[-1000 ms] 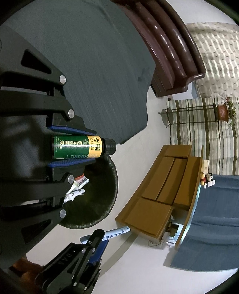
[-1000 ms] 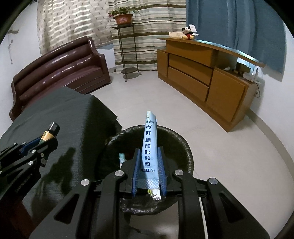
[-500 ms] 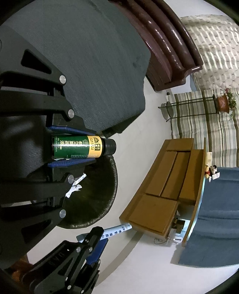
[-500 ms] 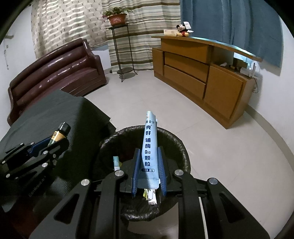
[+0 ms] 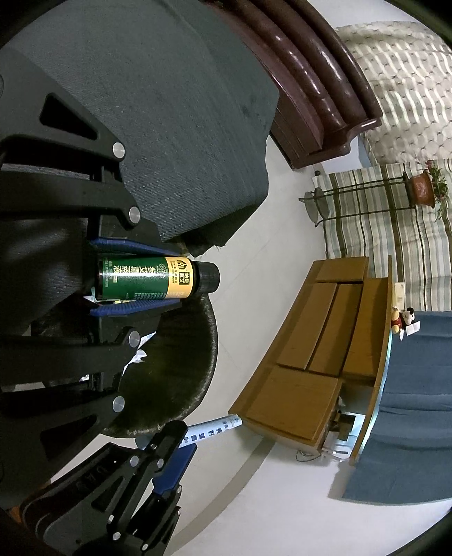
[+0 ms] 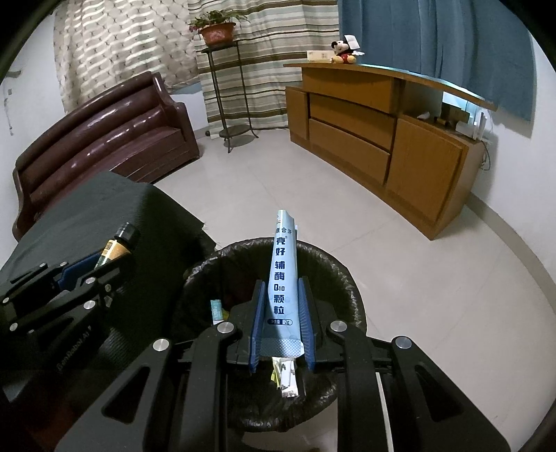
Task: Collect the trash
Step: 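Carry the bottle and sachet over the bin and open both grippers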
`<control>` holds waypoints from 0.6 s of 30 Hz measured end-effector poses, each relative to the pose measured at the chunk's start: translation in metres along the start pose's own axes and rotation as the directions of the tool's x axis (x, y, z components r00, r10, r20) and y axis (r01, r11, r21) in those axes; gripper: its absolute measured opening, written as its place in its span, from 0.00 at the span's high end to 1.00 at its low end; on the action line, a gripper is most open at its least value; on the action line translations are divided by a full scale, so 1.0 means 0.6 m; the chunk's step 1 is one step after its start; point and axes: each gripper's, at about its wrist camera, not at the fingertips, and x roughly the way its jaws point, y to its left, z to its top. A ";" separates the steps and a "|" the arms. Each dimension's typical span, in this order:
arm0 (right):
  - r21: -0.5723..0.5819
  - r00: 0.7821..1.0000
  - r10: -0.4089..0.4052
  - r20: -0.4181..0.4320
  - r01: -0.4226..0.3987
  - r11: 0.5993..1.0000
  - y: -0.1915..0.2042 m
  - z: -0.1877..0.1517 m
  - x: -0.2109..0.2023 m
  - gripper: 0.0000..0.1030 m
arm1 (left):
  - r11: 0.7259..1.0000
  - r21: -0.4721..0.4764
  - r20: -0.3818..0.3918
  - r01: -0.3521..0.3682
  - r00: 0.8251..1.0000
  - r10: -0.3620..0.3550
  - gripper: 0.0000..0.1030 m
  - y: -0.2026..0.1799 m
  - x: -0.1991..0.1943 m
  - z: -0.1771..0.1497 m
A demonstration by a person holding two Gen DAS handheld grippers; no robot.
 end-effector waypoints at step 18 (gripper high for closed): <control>0.022 1.000 -0.011 -0.005 0.011 1.000 -0.011 0.006 0.009 0.71 | 1.000 -0.004 -0.005 -0.005 1.000 0.005 0.64 -0.006 0.003 0.002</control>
